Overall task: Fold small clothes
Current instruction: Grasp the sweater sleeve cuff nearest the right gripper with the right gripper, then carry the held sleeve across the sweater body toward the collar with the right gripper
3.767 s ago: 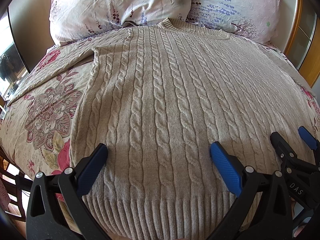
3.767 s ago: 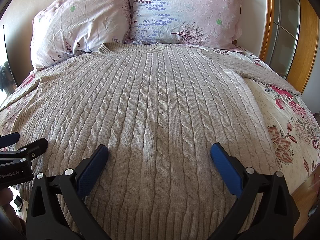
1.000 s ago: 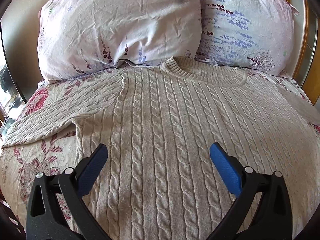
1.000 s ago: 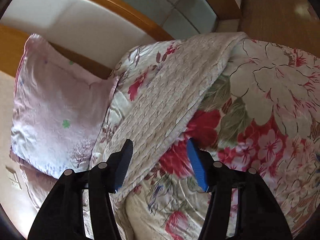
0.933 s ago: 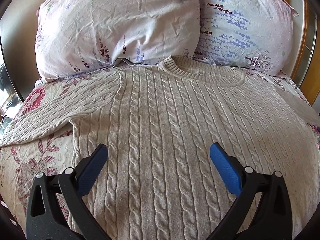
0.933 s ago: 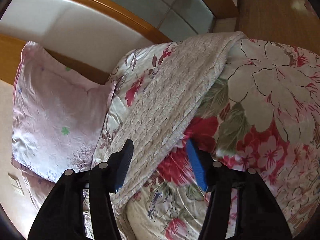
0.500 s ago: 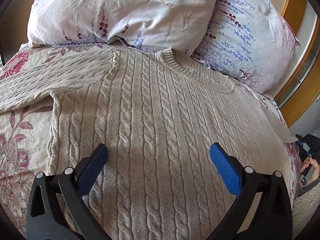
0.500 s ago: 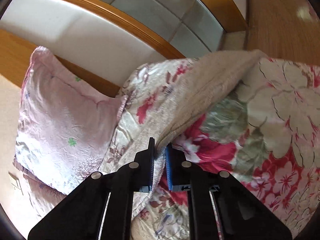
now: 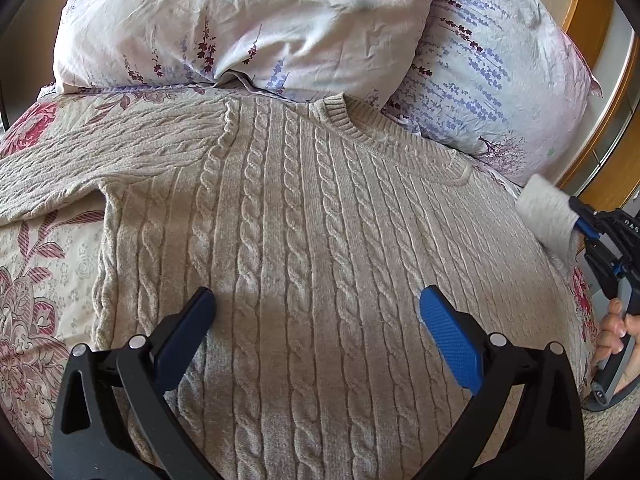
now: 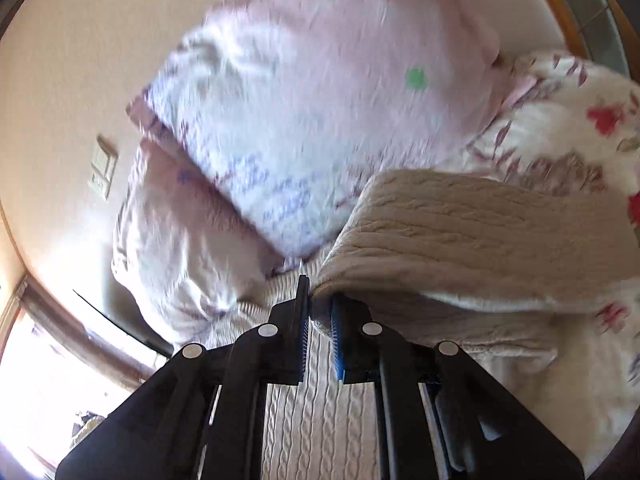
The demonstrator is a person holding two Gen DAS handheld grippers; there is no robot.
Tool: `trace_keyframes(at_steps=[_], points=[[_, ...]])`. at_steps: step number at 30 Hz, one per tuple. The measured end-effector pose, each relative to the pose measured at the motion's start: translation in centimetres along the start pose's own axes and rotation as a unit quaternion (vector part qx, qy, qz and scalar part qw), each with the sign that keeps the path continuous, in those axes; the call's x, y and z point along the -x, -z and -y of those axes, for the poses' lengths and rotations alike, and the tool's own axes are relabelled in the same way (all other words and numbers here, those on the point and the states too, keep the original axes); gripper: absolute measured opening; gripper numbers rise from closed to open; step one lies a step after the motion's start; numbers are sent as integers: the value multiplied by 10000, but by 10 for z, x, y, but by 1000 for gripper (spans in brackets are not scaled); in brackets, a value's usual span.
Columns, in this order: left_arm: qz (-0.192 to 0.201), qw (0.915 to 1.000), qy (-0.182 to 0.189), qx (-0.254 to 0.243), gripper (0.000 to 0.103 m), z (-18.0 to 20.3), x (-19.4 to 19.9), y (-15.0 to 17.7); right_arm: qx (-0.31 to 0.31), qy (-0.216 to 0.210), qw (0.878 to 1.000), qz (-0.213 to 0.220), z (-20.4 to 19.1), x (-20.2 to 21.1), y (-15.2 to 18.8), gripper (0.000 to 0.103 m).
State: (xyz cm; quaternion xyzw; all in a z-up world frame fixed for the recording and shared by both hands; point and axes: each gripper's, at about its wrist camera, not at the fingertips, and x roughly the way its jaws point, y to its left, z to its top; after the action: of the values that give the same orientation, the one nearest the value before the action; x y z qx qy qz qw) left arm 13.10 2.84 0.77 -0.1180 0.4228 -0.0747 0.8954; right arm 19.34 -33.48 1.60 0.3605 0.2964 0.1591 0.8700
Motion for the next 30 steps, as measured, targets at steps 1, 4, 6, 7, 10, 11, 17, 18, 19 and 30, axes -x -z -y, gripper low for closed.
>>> trace_keyframes(at_steps=[1, 4, 6, 7, 10, 11, 17, 18, 19, 30], points=[[1, 10000, 2, 1, 101, 0, 0, 0, 3, 59, 9997, -232, 0, -13, 8, 11], [4, 10000, 9, 6, 101, 0, 0, 0, 91, 315, 9970, -702, -2, -33, 26, 11], [6, 10000, 15, 14, 101, 0, 1, 0, 173, 493, 9941, -953, -6, -40, 35, 11], [6, 10000, 14, 13, 101, 0, 1, 0, 182, 491, 9936, -997, -8, -37, 36, 12], [6, 10000, 11, 12, 101, 0, 1, 0, 24, 225, 9942, -1048, -11, -18, 34, 38], [5, 10000, 12, 13, 101, 0, 1, 0, -13, 208, 9954, -939, -12, -7, 32, 57], [13, 10000, 25, 30, 101, 0, 2, 0, -712, 943, 9915, 542, 19, 74, -3, 66], [14, 10000, 27, 31, 101, 0, 2, -1, -1080, 1131, 9856, 638, 36, 81, -6, 65], [17, 10000, 36, 39, 101, 0, 3, -1, -1462, 1261, 9787, 693, 53, 86, -8, 64], [28, 9999, 76, 87, 101, -1, 4, -2, -2803, 1283, 9456, 1043, 119, 72, -20, 47]])
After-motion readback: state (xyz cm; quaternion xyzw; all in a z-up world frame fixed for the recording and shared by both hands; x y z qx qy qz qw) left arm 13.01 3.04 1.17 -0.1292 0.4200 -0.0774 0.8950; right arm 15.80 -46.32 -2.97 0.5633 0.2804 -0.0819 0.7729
